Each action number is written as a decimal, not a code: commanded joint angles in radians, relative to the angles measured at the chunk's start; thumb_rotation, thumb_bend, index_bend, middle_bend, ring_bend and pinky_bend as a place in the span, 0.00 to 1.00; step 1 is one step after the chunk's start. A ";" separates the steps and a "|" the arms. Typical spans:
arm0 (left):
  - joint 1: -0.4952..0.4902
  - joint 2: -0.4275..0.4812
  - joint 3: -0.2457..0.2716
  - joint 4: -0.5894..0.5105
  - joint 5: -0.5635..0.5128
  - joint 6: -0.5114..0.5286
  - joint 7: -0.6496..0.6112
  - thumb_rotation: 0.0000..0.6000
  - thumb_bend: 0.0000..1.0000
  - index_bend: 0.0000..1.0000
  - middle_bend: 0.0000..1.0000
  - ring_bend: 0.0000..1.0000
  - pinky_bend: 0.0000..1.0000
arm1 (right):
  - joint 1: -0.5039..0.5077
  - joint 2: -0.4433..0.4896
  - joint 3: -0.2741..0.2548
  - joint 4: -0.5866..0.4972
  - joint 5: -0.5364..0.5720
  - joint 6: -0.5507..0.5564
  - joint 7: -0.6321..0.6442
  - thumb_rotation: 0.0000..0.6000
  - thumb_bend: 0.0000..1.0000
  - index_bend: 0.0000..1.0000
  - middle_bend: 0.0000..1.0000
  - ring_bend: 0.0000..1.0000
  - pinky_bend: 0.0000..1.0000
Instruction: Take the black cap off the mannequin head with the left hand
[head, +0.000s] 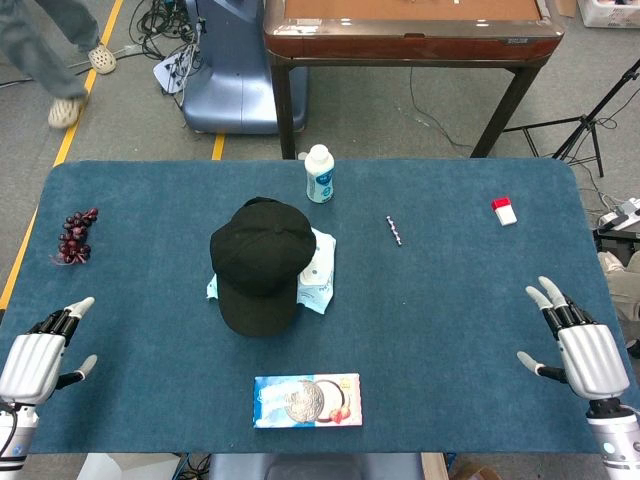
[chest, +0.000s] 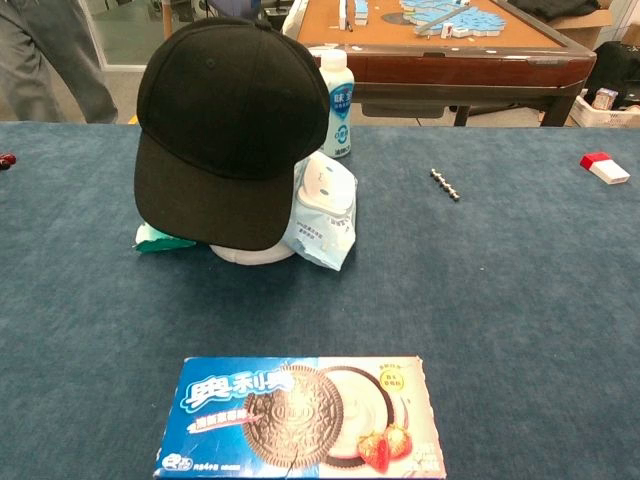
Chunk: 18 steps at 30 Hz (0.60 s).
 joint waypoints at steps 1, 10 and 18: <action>0.000 -0.001 0.001 0.001 0.004 0.003 0.006 1.00 0.21 0.09 0.20 0.22 0.37 | 0.001 -0.001 -0.002 0.001 -0.002 -0.003 -0.003 1.00 0.08 0.01 0.08 0.17 0.38; -0.003 -0.009 -0.003 0.015 0.007 0.010 -0.014 1.00 0.21 0.11 0.20 0.22 0.37 | 0.008 0.004 0.009 -0.004 0.029 -0.029 -0.008 1.00 0.08 0.01 0.08 0.17 0.38; -0.006 -0.034 0.010 0.064 0.090 0.068 -0.048 1.00 0.21 0.25 0.25 0.27 0.49 | 0.005 -0.004 0.000 -0.010 0.014 -0.023 -0.028 1.00 0.08 0.03 0.08 0.17 0.38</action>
